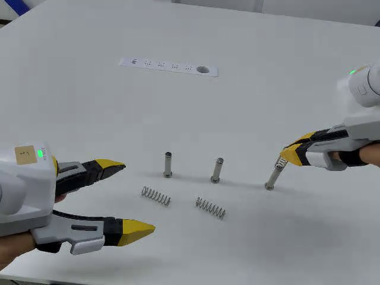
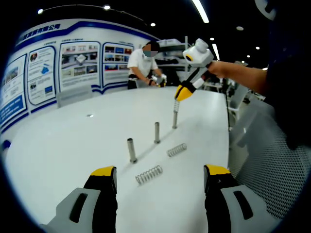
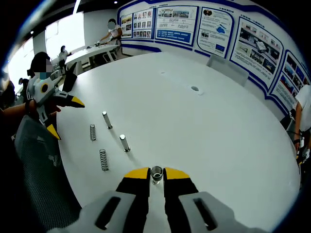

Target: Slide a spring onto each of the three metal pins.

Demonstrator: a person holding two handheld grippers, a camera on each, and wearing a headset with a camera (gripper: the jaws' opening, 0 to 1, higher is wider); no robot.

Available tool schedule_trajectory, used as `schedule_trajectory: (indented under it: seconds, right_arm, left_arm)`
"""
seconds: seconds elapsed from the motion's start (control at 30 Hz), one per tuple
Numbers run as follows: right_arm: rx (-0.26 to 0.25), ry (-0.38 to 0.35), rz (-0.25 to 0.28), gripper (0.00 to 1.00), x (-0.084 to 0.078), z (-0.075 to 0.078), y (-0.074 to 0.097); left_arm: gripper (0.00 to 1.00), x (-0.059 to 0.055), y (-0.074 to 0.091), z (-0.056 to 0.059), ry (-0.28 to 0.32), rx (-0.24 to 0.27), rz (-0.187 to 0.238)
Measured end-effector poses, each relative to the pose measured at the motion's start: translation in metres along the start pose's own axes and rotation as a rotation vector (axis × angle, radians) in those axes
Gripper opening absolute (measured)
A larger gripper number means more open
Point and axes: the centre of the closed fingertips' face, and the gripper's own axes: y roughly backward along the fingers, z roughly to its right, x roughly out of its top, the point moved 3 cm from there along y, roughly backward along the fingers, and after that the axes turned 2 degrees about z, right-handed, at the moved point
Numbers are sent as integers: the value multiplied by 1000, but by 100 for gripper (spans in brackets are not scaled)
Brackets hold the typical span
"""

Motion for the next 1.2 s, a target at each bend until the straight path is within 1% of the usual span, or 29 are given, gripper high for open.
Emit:
schedule_trajectory:
  seconds: [0.27, 0.63, 1.2]
  right_arm:
    - [5, -20, -7, 11, -7, 3, -6]
    - [17, -48, -26, 12, -21, 5, -21]
    - [30, -53, -60, 12, -35, 3, -34]
  left_arm:
    - [74, 0, 0, 0, 2, 0, -7]
    - [74, -2, 0, 0, 5, 2, -14]
    - [74, -4, -1, 0, 15, 6, -20]
